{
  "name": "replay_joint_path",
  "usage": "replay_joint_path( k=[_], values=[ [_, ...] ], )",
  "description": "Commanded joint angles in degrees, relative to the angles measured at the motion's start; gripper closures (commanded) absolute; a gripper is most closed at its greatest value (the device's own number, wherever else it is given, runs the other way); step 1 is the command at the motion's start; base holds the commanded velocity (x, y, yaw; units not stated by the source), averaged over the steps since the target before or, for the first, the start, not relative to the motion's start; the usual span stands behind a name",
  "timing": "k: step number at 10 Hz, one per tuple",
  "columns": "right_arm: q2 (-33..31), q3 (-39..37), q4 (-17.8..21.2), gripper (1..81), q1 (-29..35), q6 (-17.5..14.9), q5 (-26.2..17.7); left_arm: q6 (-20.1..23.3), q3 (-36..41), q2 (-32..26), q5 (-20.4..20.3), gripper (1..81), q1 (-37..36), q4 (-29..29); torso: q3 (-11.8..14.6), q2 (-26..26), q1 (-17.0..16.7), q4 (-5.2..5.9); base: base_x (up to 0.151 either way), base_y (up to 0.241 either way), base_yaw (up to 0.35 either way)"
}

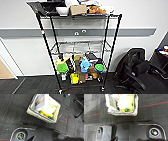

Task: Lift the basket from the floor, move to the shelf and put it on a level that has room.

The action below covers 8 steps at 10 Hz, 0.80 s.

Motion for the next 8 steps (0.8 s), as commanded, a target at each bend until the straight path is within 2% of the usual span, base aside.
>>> replay_joint_path(
  k=[1,2,3,4,6,8],
  values=[
    [-0.07,0.4,-0.46,1.0,4.41,-0.27,-2.81,0.06,0.62,-1.65,2.21,1.0,-3.29,-0.58,-5.22,-5.62,3.63,0.0,0.0,0.0,0.0],
    [0.02,0.4,-0.46,1.0,4.67,-0.27,-2.81,0.06,0.63,-1.83,2.21,1.0,-3.3,-0.58,-7.04,-7.56,4.87,0.0,0.0,0.0,0.0],
    [0.02,0.4,-0.55,1.0,5.02,-0.27,-2.81,0.06,0.62,-2.09,2.21,1.0,-3.65,-0.58,-3.45,-9.44,6.08,0.0,0.0,0.0,0.0],
    [-0.06,0.4,-0.55,1.0,5.64,-0.35,-2.81,0.06,0.7,-2.61,2.3,1.0,-4.43,-0.67,-5.07,-11.2,7.19,0.0,0.0,0.0,0.0],
    [0.02,0.49,-0.55,1.0,7.22,-0.35,-2.9,0.06,0.62,-3.85,2.74,1.0,-6.37,-2.16,-6.06,-14.01,9.03,0.0,0.0,0.0,0.0],
    [0.2,0.4,-0.55,1.0,8.28,-0.35,-3.43,0.06,0.36,-5.34,5.02,1.0,-7.87,-2.6,-6.21,-17.81,11.43,0.0,0.0,0.0,0.0]
  ],
)
